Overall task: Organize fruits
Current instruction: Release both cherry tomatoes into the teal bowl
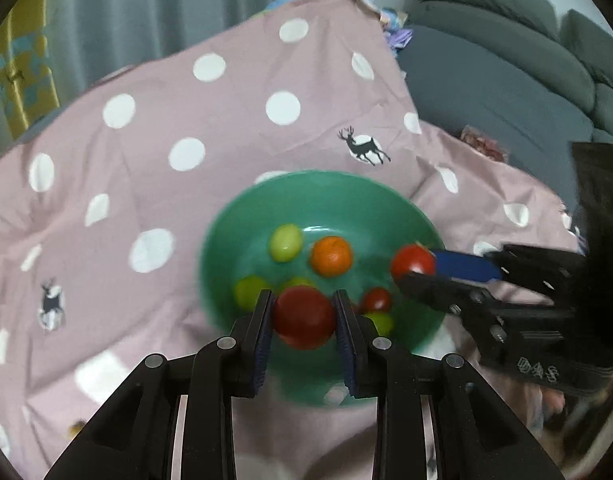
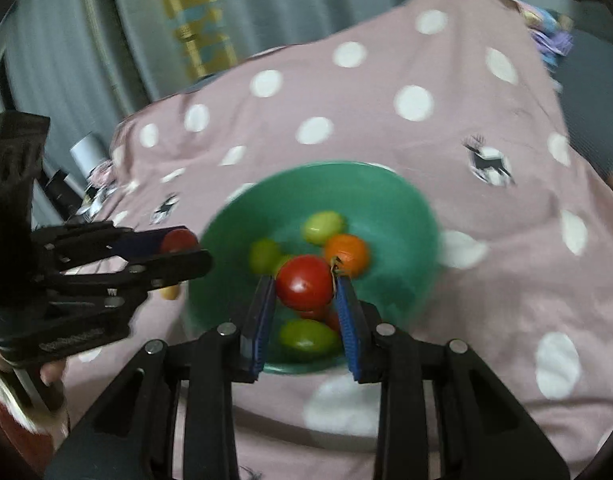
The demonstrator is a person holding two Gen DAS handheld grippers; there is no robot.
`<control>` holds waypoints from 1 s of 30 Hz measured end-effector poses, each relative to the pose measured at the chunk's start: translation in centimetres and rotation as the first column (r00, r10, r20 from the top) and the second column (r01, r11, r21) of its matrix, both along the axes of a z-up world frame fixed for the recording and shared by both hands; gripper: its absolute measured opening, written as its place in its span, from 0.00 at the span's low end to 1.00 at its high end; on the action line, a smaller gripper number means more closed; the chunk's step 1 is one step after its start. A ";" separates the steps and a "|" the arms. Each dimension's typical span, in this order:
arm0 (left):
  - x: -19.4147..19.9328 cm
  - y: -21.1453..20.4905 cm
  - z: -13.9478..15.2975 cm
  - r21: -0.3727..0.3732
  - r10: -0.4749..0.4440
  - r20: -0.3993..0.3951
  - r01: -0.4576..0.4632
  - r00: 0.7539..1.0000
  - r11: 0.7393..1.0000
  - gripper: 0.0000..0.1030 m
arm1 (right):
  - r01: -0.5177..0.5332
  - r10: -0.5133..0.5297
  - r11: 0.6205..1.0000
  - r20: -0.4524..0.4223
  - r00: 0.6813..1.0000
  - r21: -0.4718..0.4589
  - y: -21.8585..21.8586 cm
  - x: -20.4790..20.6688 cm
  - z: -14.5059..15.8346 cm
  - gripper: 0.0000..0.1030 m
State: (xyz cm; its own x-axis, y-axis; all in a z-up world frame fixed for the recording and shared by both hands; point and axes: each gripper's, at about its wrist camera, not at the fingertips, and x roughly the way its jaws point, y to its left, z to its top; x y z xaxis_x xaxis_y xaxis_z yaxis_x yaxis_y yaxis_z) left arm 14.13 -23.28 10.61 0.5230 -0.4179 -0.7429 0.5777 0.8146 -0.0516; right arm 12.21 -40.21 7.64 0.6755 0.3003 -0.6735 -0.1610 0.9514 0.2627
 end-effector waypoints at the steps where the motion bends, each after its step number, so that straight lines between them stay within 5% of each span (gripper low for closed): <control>1: 0.2 -0.7 -0.3 -0.003 -0.004 -0.008 0.004 1.000 1.000 0.29 | 0.011 -0.011 1.000 -0.006 1.000 0.001 -0.3 -0.1 -0.1 0.31; 6: 1.9 -3.0 -2.2 0.010 0.043 -0.068 -0.042 0.997 0.999 0.29 | 0.012 -0.012 1.000 -0.018 1.000 -0.025 -0.6 0.0 -0.7 0.31; 11: 3.5 -1.8 -4.4 0.022 0.187 -0.121 -0.186 0.975 0.982 0.29 | 0.013 -0.013 1.000 -0.018 1.000 -0.019 -0.9 -0.2 -1.1 0.31; 14: 2.9 -1.2 -4.5 0.005 0.215 -0.045 -0.215 0.976 0.977 0.32 | 0.005 -0.005 1.000 -0.021 1.000 0.006 -0.5 0.0 -1.3 0.31; 18: 1.8 -3.0 -5.2 0.090 0.112 0.031 -0.115 0.993 0.989 0.63 | -0.003 0.003 1.000 -0.003 1.000 -0.005 0.1 0.3 -1.7 0.38; 22: 1.9 -3.1 -5.1 0.063 0.144 0.047 -0.147 0.988 0.987 0.72 | 0.002 -0.003 1.000 0.031 1.000 0.028 -0.1 0.5 -1.8 0.63; 30: 1.7 -2.9 -5.0 -0.032 0.115 0.023 -0.114 0.993 0.993 0.89 | -0.027 0.024 0.997 0.036 0.999 0.072 -0.2 0.7 -1.4 0.68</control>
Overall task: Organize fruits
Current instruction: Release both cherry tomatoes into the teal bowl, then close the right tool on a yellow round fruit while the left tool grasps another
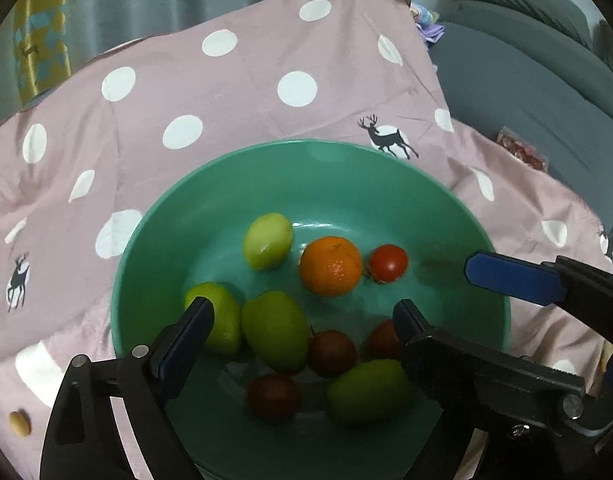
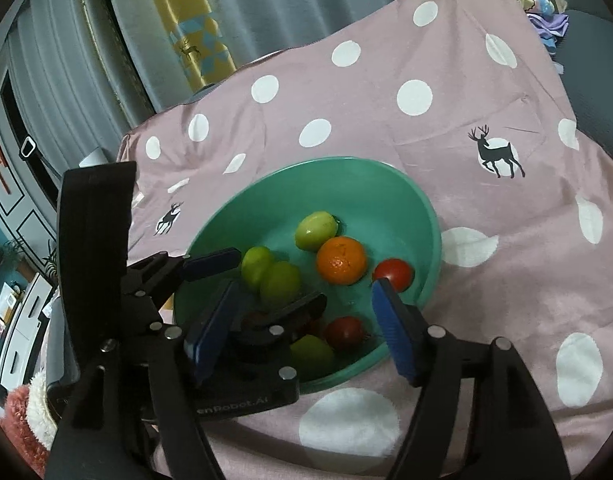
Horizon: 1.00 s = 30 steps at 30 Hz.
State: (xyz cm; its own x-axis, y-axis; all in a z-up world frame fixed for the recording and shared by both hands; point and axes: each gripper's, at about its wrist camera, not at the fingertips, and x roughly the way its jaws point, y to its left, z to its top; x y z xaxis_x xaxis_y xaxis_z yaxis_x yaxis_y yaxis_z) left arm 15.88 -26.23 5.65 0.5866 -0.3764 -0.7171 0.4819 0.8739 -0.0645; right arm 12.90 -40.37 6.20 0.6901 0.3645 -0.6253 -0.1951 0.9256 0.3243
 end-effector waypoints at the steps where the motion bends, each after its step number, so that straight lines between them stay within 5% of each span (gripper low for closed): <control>1: 0.0 -0.1 0.0 -0.006 0.003 0.003 -0.003 1.000 1.000 0.89 | 0.001 -0.001 1.000 0.001 1.000 -0.001 0.0 0.0 0.0 0.68; 19: 0.0 0.2 0.1 -0.042 0.009 0.015 -0.008 1.000 0.999 0.90 | 0.001 -0.001 1.000 -0.009 1.000 -0.019 0.1 0.1 0.4 0.69; 24: -2.0 1.9 2.2 -0.104 -0.009 0.041 0.013 0.999 0.994 0.90 | 0.056 -0.056 0.995 -0.004 0.998 -0.086 0.3 -1.0 2.1 0.98; 30: -6.6 8.7 5.9 -0.060 0.012 0.156 -0.002 0.988 0.998 0.90 | 0.036 -0.030 0.998 0.107 0.994 -0.051 1.1 -3.6 5.1 1.00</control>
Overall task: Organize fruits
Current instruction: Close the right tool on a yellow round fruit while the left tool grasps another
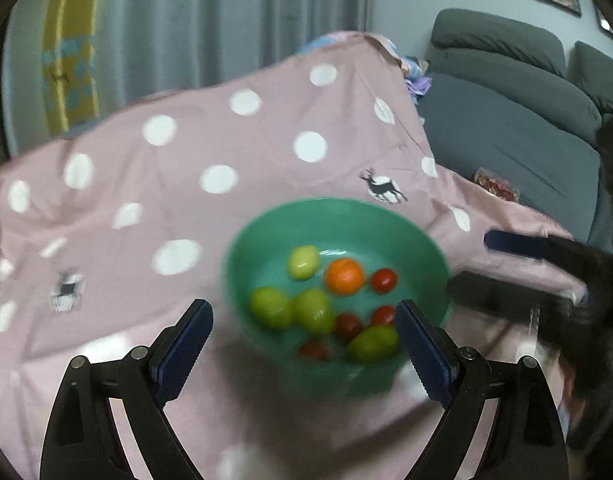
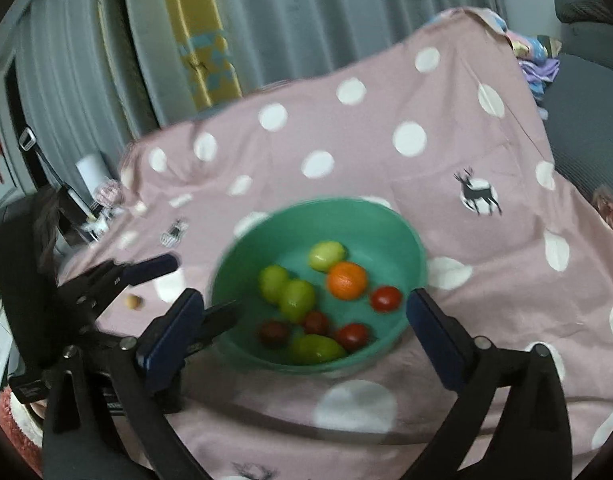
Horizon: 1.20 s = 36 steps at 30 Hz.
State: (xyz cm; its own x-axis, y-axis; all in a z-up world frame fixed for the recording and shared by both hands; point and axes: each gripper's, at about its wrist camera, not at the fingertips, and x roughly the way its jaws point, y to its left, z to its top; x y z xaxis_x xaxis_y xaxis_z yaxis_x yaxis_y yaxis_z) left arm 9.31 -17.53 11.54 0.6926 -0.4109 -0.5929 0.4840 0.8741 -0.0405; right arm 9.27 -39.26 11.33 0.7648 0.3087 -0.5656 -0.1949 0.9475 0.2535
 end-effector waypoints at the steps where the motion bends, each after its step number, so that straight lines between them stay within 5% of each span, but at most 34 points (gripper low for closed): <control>1: -0.5 1.4 0.0 0.013 0.011 0.006 -0.011 1.000 1.000 0.90 | -0.010 0.010 1.000 0.013 1.000 0.017 0.5 -0.1 0.3 1.00; 6: -1.2 10.5 -1.3 0.079 0.148 -0.049 -0.144 0.988 0.986 0.92 | -0.094 0.094 0.995 0.013 0.995 0.035 5.0 0.9 0.4 1.00; 12: 1.9 17.6 -3.7 0.115 0.283 -0.120 -0.270 0.952 0.956 0.92 | -0.263 0.271 0.944 0.014 0.962 -0.201 15.0 1.4 -0.2 1.00; 15: 3.8 18.2 -5.3 0.135 0.238 -0.144 -0.220 0.960 0.966 0.92 | -0.370 0.371 0.904 -0.036 0.928 -0.215 18.9 2.3 -1.7 1.00; 19: 4.6 18.2 -7.7 0.165 0.143 -0.134 -0.120 0.981 0.979 0.92 | -0.390 0.361 0.882 -0.154 0.920 -0.264 21.3 4.7 -4.5 0.98; 22: 5.7 18.0 -9.2 0.151 0.070 -0.226 -0.037 0.972 0.988 0.92 | -0.422 0.382 0.877 -0.199 0.902 -0.230 21.7 6.3 -5.7 0.96; 25: 7.4 19.7 -11.0 0.044 0.097 -0.332 -0.087 0.938 0.995 0.92 | -0.425 0.382 0.889 -0.237 0.893 -0.168 21.8 7.1 -6.6 0.94; 27: 7.4 19.9 -10.8 0.009 0.092 -0.325 -0.094 0.941 0.996 0.91 | -0.432 0.391 0.894 -0.261 0.882 -0.121 21.5 7.3 -7.3 0.92; 32: 6.4 18.4 -11.1 0.115 0.114 -0.278 -0.084 0.954 0.990 0.92 | -0.440 0.367 0.880 -0.329 0.870 -0.181 22.7 7.7 -9.6 0.80; 34: 6.6 18.7 -11.2 0.099 0.129 -0.282 -0.105 0.951 0.990 0.92 | -0.428 0.351 0.889 -0.356 0.866 -0.164 22.7 8.1 -10.2 0.69; 36: 7.0 19.2 -11.2 0.072 0.140 -0.280 -0.125 0.950 0.990 0.91 | -0.429 0.355 0.891 -0.358 0.864 -0.151 22.7 8.3 -10.1 0.69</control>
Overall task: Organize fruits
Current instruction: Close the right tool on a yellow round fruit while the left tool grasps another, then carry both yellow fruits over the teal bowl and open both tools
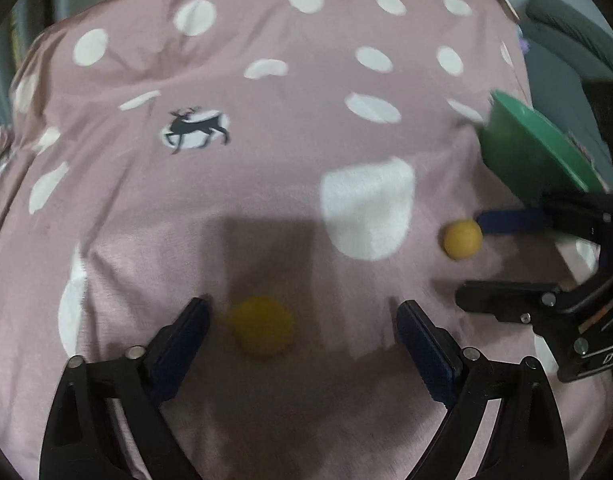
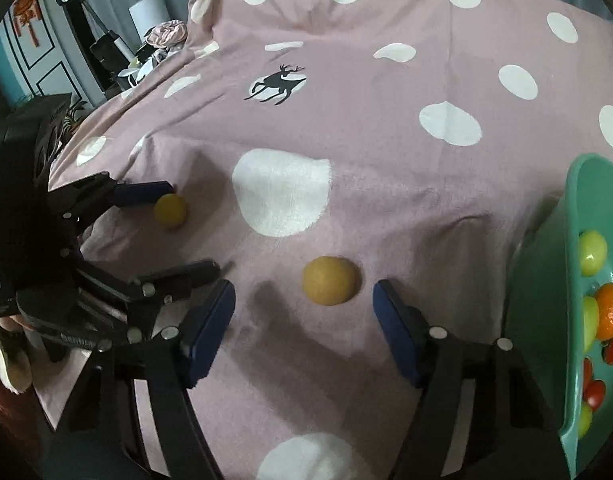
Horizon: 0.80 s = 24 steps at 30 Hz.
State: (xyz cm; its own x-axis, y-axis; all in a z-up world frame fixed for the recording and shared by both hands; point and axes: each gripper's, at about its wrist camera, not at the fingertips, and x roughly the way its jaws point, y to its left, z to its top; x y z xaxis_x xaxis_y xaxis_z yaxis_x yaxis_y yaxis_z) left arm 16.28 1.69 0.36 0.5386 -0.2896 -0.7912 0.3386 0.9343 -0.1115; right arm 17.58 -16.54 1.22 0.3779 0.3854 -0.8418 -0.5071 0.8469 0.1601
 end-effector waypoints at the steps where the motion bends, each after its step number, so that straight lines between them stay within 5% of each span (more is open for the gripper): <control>1: 0.0 0.0 0.0 -0.004 0.003 0.001 -0.003 1.000 1.000 0.91 | 0.000 0.000 1.000 -0.006 1.000 0.015 -0.1 0.1 0.0 0.68; 5: 0.0 0.3 0.0 -0.003 0.030 -0.001 -0.030 1.000 1.000 0.85 | 0.003 -0.003 0.999 -0.012 1.000 0.040 -0.4 0.1 -0.2 0.60; 10: 0.7 1.8 0.4 -0.076 0.075 -0.034 -0.077 0.997 0.994 0.71 | 0.041 -0.041 0.999 -0.005 0.999 0.011 -0.8 0.6 -0.5 0.27; 12: 0.7 1.6 0.4 -0.063 0.073 -0.033 -0.075 0.997 0.995 0.67 | 0.043 -0.043 0.999 -0.005 0.999 0.008 -0.9 0.7 -0.6 0.27; 16: 0.7 1.9 0.4 0.012 0.146 -0.012 -0.146 0.989 0.989 0.28 | 0.043 -0.043 0.999 -0.004 0.999 0.011 -1.0 0.7 -0.6 0.27; 20: 1.2 3.7 0.4 -0.082 0.182 -0.063 -0.187 0.981 0.979 0.26 | 0.043 -0.043 0.999 -0.004 0.999 0.011 -1.0 0.7 -0.6 0.27; 24: 0.7 2.5 0.3 0.000 0.151 -0.022 -0.151 0.988 0.988 0.26 | 0.044 -0.044 0.999 -0.004 0.999 0.012 -1.0 0.7 -0.6 0.27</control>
State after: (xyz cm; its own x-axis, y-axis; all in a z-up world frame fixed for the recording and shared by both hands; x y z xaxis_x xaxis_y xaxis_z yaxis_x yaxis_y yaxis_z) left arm 16.97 4.24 0.71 0.5593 -0.2075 -0.8026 0.1908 0.9744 -0.1189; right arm 18.30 -17.57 0.66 0.3914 0.3791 -0.8385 -0.4690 0.8662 0.1727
